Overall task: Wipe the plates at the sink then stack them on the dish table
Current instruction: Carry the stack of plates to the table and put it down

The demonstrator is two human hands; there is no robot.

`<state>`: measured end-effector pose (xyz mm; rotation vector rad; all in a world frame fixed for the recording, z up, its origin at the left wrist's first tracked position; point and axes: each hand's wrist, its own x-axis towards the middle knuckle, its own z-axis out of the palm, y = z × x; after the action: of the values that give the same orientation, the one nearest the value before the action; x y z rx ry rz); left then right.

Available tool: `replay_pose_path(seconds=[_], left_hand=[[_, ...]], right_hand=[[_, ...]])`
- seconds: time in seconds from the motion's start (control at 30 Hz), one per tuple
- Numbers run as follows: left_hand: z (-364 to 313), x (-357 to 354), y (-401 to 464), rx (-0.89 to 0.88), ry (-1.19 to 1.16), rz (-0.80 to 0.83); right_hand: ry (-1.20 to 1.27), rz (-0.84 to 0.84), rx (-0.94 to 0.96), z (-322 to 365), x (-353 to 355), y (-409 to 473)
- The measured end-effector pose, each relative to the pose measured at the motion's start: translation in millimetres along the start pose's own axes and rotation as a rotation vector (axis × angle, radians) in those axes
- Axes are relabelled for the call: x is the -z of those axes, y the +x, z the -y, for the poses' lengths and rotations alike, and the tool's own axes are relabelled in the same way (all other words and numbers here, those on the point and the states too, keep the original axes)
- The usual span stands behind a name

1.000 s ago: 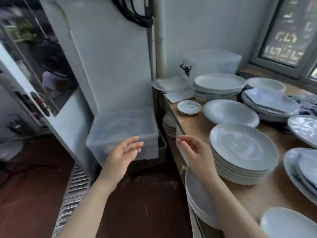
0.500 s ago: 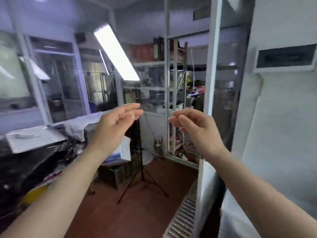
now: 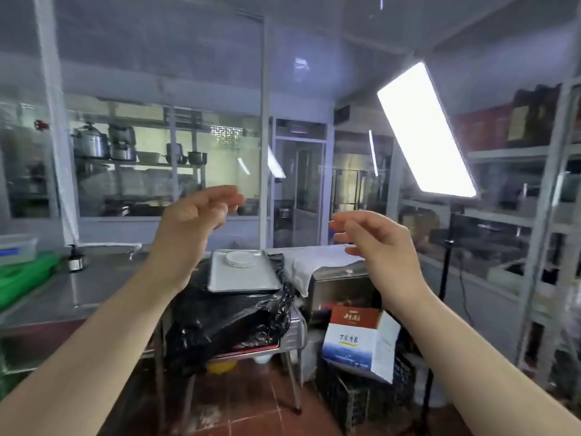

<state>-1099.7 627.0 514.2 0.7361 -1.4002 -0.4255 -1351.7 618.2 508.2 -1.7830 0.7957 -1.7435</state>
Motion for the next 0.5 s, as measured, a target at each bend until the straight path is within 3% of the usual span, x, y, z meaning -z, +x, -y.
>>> replay_pose_path(seconds=[0.33, 0.5], left_hand=[[203, 90, 111, 0.187, 0.104, -0.260], [317, 114, 191, 0.264, 0.046, -0.218]], right_hand=[[0.269, 0.118, -0.263, -234, -144, 160], [0.243, 0.108, -0.357, -342, -207, 221]])
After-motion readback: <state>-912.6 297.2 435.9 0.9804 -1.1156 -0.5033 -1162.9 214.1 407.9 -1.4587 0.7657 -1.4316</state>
